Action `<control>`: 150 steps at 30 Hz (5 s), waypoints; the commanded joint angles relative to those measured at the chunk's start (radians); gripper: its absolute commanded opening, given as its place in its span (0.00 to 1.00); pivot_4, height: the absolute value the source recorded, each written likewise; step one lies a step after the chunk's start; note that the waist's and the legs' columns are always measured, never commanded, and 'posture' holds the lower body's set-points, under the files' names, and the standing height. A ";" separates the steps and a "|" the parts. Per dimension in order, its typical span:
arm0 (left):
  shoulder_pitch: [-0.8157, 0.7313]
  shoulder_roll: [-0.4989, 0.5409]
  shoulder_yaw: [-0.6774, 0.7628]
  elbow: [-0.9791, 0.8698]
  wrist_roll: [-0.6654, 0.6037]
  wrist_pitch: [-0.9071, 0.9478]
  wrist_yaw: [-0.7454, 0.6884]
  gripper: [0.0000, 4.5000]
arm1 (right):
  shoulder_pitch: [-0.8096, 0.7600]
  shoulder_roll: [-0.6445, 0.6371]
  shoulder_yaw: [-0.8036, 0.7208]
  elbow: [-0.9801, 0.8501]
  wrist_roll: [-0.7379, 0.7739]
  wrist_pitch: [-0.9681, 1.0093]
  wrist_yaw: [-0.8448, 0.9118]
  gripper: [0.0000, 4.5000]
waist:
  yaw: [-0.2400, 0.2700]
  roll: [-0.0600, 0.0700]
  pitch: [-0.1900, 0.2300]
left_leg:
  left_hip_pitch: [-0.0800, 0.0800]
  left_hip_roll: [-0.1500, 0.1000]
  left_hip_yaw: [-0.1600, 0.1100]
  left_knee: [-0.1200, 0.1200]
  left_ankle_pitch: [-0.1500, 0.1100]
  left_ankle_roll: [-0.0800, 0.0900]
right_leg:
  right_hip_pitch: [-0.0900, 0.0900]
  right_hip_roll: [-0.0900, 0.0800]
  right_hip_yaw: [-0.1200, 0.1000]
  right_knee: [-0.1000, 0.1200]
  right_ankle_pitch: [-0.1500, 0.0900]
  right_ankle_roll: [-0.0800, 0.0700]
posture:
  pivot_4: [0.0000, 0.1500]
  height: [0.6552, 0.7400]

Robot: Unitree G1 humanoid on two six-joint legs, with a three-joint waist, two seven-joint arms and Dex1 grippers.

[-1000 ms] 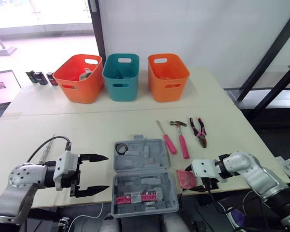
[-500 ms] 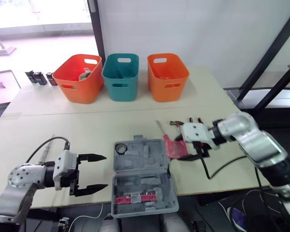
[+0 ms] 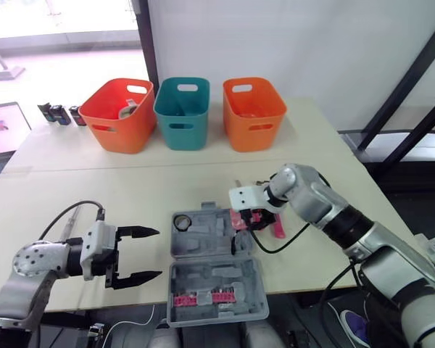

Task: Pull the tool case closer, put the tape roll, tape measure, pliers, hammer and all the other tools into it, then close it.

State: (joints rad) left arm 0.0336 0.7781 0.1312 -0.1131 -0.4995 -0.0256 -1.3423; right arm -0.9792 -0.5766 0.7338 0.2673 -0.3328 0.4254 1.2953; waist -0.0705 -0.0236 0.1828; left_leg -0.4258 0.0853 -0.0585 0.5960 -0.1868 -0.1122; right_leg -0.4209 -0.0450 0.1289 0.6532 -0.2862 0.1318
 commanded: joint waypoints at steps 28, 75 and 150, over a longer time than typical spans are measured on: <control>-0.004 -0.001 -0.001 -0.038 -0.006 0.019 0.018 1.00 | -0.044 0.173 -0.016 0.159 -0.131 -0.037 -0.024 0.99 | 0.000 0.000 0.000 | 0.001 0.000 -0.001 0.001 0.001 -0.001 | 0.001 0.000 0.000 0.002 0.000 -0.002 | 1.00 1.00; -0.014 -0.001 0.003 -0.043 0.003 0.052 0.028 1.00 | 0.475 0.197 -0.458 -0.033 0.265 0.257 -0.489 0.24 | 0.002 -0.003 -0.002 | 0.006 0.000 -0.002 0.000 0.001 -0.001 | 0.008 0.000 0.000 0.000 -0.001 -0.002 | 1.00 1.00; 0.177 0.021 0.170 -0.116 -0.003 0.120 0.179 1.00 | 0.843 0.072 -0.956 -0.653 0.564 0.464 -1.012 0.99 | 0.002 -0.008 -0.005 | 0.000 0.000 0.002 -0.002 0.000 -0.001 | -0.002 -0.002 0.001 -0.005 0.001 -0.007 | 1.00 1.00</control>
State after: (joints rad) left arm 0.2172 0.8006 0.3173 -0.1483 -0.4726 0.0721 -1.1738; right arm -0.1133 -0.5309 -0.2459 -0.3675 0.2728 0.8664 0.3635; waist -0.0683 -0.0319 0.1779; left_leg -0.4257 0.0853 -0.0568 0.5935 -0.1868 -0.1133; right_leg -0.4230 -0.0469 0.1296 0.6484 -0.2853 0.1248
